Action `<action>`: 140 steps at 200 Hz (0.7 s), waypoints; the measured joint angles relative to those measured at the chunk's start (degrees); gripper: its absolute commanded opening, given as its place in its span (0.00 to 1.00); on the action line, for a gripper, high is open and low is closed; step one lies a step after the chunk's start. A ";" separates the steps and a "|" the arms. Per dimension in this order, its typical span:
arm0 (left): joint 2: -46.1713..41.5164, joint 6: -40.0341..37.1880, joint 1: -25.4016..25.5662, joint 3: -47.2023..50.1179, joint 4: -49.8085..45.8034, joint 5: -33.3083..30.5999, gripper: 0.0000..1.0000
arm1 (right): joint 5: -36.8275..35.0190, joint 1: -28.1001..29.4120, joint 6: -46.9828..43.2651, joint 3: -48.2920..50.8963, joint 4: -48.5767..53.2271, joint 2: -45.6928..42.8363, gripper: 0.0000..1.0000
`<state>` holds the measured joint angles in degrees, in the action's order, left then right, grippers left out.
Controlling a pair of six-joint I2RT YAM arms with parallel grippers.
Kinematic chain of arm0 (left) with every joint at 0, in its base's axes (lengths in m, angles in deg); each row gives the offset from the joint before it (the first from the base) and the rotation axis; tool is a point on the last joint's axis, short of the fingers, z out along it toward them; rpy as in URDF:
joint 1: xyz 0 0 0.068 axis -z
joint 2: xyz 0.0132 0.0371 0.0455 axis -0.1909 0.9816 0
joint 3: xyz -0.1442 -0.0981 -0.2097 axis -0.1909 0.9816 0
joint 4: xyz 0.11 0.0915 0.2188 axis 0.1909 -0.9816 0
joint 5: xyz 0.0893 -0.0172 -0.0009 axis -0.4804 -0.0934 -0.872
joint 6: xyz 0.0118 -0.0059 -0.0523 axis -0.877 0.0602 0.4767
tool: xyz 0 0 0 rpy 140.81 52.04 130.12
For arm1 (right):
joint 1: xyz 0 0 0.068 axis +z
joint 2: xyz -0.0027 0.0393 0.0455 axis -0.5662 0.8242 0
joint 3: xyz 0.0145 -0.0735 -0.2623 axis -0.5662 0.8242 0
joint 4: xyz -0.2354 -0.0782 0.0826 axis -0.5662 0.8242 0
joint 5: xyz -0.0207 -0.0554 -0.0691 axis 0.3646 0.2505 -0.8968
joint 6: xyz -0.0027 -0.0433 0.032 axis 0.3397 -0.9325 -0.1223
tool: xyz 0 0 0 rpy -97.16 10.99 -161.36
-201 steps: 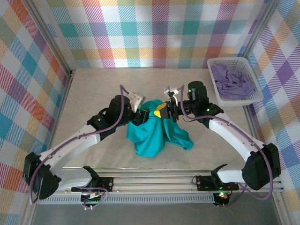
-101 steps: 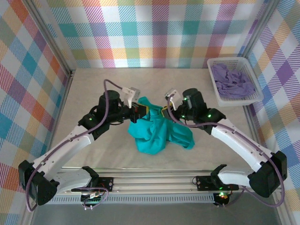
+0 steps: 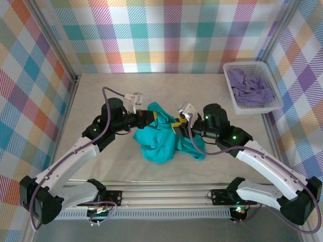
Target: Fold the inside-out t-shirt
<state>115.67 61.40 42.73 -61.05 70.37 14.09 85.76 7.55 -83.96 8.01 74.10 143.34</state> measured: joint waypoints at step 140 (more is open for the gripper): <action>-0.33 -0.96 0.00 1.16 0.98 0.07 0.00 | 9.03 0.00 9.44 -7.65 -4.85 13.03 0.00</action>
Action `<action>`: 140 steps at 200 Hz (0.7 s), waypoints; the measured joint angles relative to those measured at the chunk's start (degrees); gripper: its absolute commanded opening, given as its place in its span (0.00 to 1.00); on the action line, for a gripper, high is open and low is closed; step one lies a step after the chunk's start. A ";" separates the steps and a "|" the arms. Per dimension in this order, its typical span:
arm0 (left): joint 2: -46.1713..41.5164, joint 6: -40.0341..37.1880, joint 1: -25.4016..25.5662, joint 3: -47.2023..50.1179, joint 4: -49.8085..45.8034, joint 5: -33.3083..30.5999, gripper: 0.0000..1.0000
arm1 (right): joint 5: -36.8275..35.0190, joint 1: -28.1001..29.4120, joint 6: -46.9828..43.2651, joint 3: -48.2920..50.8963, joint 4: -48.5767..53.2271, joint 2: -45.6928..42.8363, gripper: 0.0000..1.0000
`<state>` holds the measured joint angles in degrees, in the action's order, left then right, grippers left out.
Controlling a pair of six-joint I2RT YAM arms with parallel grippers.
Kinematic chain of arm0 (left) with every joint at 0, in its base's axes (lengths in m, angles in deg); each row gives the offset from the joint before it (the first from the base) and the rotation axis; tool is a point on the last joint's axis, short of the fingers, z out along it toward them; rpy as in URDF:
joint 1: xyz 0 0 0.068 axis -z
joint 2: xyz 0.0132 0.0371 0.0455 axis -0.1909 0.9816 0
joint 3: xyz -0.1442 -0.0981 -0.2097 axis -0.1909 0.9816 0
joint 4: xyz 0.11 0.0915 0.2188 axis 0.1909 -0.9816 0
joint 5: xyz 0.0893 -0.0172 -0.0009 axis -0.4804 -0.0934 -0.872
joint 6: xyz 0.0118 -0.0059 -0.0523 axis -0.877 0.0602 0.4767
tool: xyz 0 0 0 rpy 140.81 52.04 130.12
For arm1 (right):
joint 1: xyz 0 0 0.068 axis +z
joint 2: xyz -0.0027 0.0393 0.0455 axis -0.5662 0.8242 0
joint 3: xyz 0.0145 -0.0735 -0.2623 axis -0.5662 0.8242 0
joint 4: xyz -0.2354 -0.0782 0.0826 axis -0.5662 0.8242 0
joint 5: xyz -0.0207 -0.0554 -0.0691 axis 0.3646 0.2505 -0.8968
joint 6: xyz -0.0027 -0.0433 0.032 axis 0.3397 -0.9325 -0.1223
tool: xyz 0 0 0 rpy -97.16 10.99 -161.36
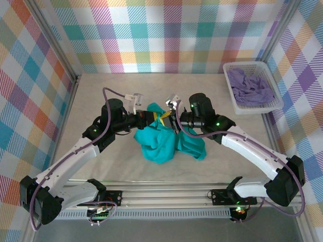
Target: Fold the inside-out t-shirt
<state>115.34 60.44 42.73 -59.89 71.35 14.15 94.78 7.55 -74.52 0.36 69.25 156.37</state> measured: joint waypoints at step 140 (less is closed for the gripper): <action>-2.86 -5.88 0.35 1.42 -6.56 -12.33 0.53 | 10.23 -2.78 15.58 -1.49 -8.15 -0.24 0.00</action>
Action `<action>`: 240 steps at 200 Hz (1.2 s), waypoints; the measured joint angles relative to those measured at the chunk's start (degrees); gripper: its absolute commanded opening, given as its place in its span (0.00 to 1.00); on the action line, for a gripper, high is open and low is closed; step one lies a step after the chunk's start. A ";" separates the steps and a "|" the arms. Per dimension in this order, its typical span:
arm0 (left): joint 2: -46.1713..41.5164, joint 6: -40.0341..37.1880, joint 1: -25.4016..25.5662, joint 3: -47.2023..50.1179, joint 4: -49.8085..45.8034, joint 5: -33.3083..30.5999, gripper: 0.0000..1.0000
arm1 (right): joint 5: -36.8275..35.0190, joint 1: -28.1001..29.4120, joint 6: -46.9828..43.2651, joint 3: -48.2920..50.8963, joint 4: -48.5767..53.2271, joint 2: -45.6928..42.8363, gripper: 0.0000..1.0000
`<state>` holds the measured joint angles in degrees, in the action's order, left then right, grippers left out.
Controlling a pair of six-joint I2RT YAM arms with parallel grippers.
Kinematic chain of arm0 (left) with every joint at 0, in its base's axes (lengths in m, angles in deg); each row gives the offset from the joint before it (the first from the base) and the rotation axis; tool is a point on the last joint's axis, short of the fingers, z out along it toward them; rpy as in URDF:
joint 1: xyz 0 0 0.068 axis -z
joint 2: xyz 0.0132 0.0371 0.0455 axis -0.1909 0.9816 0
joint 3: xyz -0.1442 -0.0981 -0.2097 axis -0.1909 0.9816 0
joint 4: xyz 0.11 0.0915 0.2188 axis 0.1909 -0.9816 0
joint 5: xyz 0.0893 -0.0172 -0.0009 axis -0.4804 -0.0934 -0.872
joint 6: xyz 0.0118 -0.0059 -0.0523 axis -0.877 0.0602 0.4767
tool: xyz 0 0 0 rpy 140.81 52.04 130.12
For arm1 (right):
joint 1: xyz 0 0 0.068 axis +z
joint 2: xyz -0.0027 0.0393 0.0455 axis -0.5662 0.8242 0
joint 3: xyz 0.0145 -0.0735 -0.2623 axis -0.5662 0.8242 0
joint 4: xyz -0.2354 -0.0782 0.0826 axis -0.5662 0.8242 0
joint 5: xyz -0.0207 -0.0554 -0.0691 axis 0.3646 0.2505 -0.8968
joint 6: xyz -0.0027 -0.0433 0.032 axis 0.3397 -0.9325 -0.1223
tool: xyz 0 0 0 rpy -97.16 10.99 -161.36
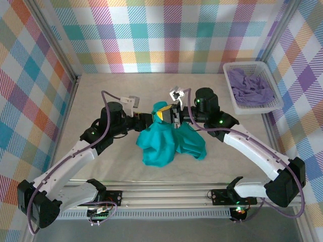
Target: Fold the inside-out t-shirt
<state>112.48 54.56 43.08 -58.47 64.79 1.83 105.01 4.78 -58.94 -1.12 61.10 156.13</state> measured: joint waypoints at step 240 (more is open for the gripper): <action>-3.10 -7.69 6.56 7.06 1.90 -14.36 0.59 | 10.25 -8.50 12.41 -5.95 -3.28 8.17 0.00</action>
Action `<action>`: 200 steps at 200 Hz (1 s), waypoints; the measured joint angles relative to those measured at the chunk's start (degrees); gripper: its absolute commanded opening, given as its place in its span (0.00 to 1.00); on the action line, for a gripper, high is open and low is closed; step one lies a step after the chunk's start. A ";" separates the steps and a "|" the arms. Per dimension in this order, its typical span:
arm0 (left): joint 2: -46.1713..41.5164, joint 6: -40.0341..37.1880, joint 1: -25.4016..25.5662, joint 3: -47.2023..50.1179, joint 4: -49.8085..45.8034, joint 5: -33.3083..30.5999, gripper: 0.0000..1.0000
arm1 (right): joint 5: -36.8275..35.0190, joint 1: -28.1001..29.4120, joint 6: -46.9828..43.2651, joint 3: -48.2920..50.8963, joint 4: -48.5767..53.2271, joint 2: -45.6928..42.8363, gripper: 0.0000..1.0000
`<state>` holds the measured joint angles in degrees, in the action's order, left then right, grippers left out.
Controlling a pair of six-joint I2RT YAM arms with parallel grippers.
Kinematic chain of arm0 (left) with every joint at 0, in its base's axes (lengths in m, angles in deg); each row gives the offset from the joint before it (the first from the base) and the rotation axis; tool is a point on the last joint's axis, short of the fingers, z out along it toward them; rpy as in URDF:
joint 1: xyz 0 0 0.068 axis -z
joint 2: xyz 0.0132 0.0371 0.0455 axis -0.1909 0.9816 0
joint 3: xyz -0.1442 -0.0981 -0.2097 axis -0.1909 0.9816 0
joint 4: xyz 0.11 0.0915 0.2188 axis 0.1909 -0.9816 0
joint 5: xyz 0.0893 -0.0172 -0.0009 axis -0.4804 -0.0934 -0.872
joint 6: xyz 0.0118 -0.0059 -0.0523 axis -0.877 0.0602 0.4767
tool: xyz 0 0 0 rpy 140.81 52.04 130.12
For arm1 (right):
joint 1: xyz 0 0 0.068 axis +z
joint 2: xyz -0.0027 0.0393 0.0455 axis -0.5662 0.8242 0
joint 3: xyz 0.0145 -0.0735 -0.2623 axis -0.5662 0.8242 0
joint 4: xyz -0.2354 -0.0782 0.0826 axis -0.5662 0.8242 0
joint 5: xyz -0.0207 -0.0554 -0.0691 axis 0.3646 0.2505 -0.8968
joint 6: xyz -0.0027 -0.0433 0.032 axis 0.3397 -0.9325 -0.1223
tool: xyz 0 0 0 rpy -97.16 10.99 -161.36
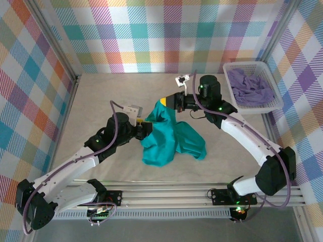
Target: Fold the inside-out t-shirt
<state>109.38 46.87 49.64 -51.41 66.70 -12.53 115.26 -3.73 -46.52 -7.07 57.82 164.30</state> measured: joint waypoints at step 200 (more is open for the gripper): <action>9.46 11.85 -8.09 -8.39 5.38 19.37 0.00 | -24.90 7.30 -20.22 10.73 10.47 -12.81 0.52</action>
<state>118.84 58.72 41.55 -59.80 72.07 6.83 90.37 3.57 -66.74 3.66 68.29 151.49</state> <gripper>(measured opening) 0.060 0.499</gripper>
